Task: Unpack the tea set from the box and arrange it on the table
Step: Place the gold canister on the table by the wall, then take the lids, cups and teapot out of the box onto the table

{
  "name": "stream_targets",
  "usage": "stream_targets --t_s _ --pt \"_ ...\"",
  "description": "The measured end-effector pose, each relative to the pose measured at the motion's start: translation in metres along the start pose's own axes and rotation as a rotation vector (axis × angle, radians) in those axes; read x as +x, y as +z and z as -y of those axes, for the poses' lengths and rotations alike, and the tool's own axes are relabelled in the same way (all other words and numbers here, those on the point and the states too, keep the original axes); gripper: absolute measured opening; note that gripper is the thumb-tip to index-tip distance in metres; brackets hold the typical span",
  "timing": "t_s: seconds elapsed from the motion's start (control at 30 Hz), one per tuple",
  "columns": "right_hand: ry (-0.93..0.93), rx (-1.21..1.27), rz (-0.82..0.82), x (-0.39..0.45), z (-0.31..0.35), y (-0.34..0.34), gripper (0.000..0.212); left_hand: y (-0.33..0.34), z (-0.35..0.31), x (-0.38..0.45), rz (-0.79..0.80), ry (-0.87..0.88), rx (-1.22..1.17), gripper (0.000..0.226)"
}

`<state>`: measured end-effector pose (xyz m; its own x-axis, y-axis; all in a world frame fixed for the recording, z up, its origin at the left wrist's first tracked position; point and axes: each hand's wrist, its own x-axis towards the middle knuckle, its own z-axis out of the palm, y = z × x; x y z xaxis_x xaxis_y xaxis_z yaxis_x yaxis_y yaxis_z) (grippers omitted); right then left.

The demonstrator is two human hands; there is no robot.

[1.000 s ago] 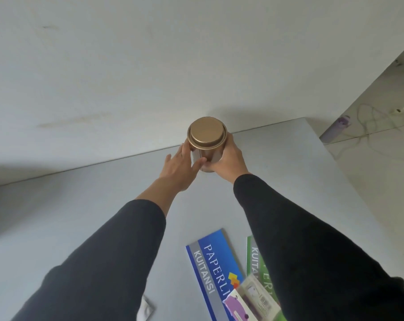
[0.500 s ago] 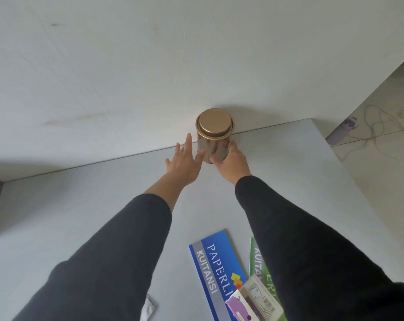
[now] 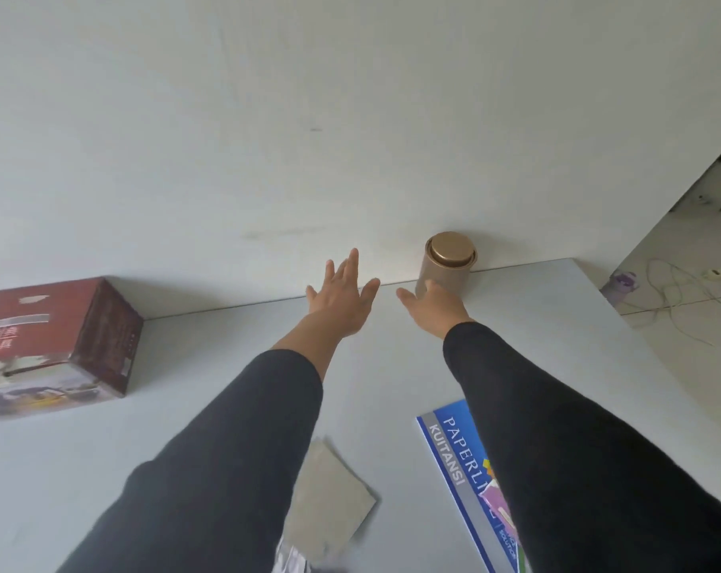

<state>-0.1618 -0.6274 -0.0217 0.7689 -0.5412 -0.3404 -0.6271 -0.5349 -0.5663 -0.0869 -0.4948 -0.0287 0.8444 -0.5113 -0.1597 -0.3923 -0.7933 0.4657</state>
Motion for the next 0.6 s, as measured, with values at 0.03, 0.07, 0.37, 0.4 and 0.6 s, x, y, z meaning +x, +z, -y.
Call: stream_targets --t_s 0.03,0.07,0.37,0.4,0.6 --pt "-0.022 -0.004 -0.013 -0.011 0.016 0.006 0.066 -0.013 0.012 -0.01 -0.021 0.007 0.001 0.063" --pt "-0.042 -0.011 -0.03 -0.022 0.032 0.014 0.066 -0.026 0.024 -0.022 -0.041 0.013 0.002 0.063" --pt "-0.302 -0.04 0.071 -0.127 0.194 0.136 0.067 -0.148 0.193 -0.136 -0.206 -0.088 0.075 0.063" --pt "-0.347 -0.06 0.092 -0.137 0.21 0.15 0.068 -0.16 0.213 -0.145 -0.225 -0.121 0.072 0.062" --pt "-0.459 -0.121 0.163 -0.161 0.274 0.203 0.068 -0.197 0.302 -0.178 -0.321 -0.286 0.033 0.064"
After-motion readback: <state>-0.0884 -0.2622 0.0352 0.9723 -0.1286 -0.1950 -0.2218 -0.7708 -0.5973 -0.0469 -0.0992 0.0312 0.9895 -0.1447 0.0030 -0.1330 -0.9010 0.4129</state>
